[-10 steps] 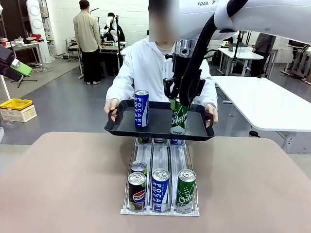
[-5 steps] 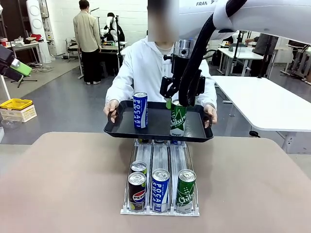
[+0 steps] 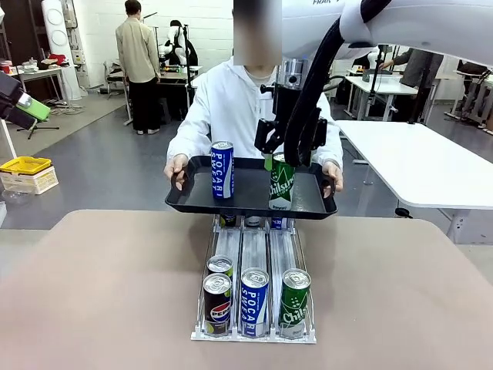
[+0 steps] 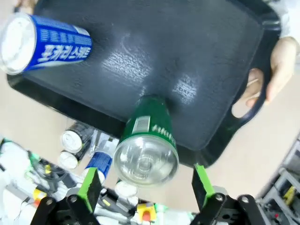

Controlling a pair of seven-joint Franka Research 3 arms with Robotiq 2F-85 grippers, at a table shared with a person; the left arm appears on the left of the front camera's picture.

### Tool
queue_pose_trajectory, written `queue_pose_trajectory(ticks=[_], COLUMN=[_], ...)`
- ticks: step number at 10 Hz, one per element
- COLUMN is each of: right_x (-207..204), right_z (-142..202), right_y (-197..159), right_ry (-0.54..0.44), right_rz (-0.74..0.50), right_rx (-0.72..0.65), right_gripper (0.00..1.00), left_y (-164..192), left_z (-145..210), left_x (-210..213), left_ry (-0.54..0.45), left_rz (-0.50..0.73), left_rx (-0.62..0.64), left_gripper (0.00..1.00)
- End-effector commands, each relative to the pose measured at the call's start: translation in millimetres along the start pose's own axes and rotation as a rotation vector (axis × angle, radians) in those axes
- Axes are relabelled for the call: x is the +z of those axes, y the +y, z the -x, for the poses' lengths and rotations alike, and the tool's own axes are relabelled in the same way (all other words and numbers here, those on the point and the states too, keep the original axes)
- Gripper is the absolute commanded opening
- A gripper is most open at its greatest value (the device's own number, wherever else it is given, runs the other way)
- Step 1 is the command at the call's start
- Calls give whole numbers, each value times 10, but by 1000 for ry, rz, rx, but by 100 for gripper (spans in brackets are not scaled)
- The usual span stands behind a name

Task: Retrieve and hand over the desired beverage to the person.
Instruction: Place the picked can on the Handle tray extended by the person.

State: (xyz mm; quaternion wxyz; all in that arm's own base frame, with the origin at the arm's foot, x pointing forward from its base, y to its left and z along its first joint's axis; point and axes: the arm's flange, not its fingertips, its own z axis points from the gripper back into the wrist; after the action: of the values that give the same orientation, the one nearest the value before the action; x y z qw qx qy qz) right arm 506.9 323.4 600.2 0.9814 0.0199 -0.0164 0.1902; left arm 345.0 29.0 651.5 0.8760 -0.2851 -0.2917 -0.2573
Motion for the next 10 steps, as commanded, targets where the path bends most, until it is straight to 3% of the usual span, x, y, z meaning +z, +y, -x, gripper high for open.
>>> queue_pose_trajectory(ticks=[1, 3, 4, 8, 10], right_x=[619, 1038, 1049, 708, 611], right_z=[498, 1195, 1514, 2203, 2436], right_y=[12, -78, -199, -810, -946], right_ry=[-100, -199, -219, -274, -299], right_rz=[-4, 14, 22, -18, -30], right_rx=[-49, -73, -76, -138, -158], right_gripper=[100, 100, 100, 100, 100], left_y=[8, 8, 8, 8, 8], left_z=[4, 4, 4, 4, 4], left_x=[8, 8, 8, 8, 8], left_ry=[-2, -2, -2, -2, -2], left_rz=[1, 1, 1, 1, 1], left_rx=[1, 1, 1, 1, 1], left_gripper=[100, 100, 100, 100, 100])
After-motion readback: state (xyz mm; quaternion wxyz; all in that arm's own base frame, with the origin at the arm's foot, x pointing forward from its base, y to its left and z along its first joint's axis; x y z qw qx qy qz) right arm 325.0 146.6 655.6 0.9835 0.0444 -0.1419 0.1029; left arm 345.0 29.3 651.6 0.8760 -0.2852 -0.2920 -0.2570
